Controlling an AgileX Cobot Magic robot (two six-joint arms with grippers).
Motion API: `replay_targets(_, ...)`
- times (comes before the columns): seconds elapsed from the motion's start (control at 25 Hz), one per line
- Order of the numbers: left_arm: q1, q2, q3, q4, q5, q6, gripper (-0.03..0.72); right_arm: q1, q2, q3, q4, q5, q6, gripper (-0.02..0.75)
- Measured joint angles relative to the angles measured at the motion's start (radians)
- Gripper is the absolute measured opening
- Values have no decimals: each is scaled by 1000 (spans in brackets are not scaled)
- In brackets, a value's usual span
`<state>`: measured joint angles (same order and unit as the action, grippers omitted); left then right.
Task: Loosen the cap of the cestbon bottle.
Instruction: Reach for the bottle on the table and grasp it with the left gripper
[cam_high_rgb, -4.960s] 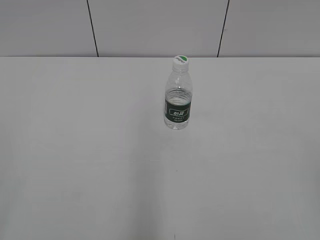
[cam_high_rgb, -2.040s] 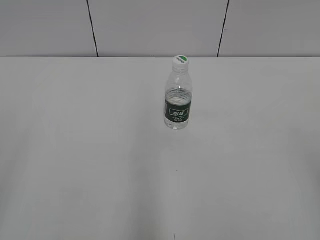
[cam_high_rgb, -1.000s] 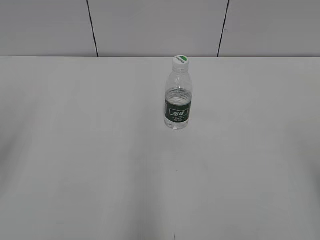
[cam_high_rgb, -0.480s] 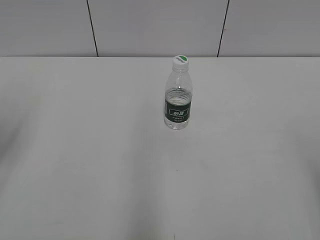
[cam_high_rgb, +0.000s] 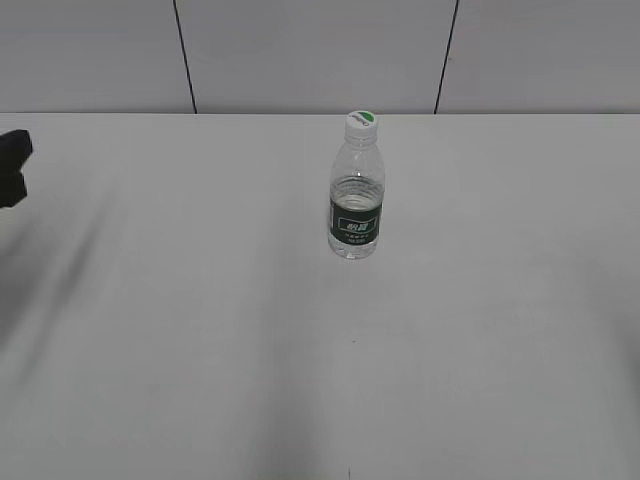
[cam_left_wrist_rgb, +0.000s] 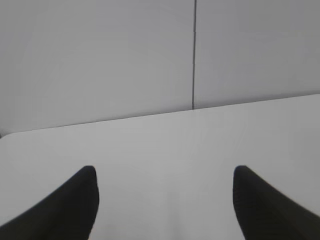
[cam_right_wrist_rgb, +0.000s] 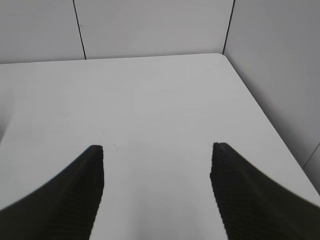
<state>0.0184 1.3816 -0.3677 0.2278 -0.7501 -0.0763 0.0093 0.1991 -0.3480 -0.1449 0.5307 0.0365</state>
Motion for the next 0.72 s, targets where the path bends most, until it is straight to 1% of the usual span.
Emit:
replay_targets(0.16,0,143,0,109,-156,-53,508,0,0,3,0,-5,0,517)
replay_targets(0.36,0,301,-1,193,-345,-65,510,0,0,3,0,-6,0,517)
replay_targets(0.44,0,354,-12,238,-384,-67,510,0,0,3,0,-7,0,517)
replay_targets(0.56,0,422,-68,378,-396,-92,510,0,0,3,0,-7,0,517)
replay_targets(0.72,-1,503,-185,518,-418,-122,510,0,0,3,0,-7,0,517)
